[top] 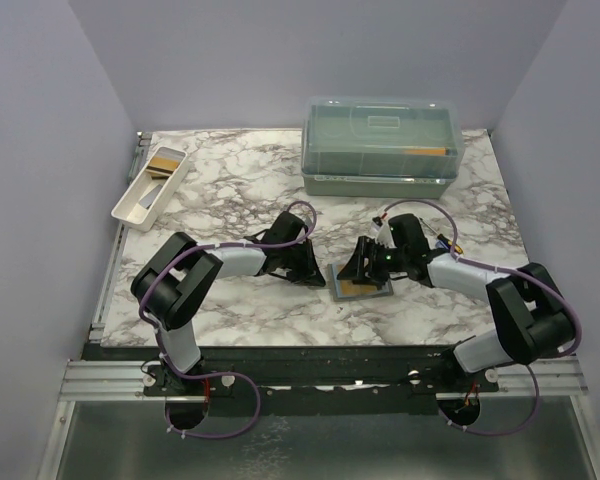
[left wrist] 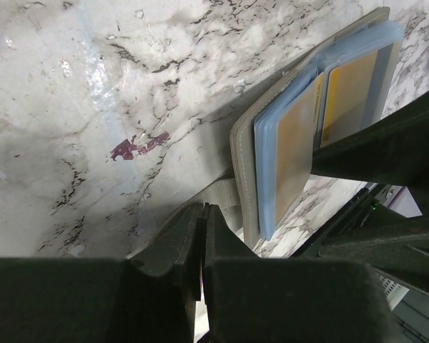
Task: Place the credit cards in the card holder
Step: Insert the credit card into the card holder.
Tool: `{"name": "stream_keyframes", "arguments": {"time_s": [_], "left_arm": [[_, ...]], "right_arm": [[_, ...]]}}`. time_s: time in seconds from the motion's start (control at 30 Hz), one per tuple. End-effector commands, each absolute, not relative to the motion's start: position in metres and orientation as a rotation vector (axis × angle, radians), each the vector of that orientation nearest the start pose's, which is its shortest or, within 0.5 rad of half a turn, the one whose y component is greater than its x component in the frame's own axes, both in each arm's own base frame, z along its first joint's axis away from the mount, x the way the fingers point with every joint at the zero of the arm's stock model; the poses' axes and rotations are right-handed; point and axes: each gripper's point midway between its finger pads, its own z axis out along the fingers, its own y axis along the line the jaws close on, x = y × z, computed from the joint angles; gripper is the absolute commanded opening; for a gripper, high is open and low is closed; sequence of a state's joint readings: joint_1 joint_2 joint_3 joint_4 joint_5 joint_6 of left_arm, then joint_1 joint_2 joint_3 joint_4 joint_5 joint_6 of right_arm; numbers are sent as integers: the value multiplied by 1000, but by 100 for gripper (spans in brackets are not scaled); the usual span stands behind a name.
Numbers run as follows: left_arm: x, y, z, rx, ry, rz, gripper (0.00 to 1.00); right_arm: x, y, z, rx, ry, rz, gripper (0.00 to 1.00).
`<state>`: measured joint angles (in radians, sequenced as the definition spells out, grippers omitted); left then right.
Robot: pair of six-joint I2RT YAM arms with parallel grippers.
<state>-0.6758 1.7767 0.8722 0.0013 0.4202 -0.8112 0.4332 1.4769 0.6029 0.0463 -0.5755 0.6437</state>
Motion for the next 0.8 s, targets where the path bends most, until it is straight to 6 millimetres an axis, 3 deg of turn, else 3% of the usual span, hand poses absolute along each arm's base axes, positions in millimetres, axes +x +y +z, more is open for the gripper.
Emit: {"name": "stream_keyframes", "arguments": {"time_s": [0.0,0.1,0.17,0.5,0.57,0.77], "left_arm": [[233,-303,3,5,2793,-927,6],[233,-302,4,8,2792,-924,6],[232,-302,2,4,2798,-922,5],[232,-302,4,1,2795,-928,5],[231,-302,4,1,2797,-928,5],[232,-302,5,-1,2795,-929,5]], "right_arm": [[237,223,52,14,2598,1003,63],[239,199,42,51,2657,791,64],[237,194,38,45,2675,745,66],[234,202,15,25,2743,627,69],[230,213,17,2,2730,723,69],[231,254,58,-101,2532,1105,69]]}}
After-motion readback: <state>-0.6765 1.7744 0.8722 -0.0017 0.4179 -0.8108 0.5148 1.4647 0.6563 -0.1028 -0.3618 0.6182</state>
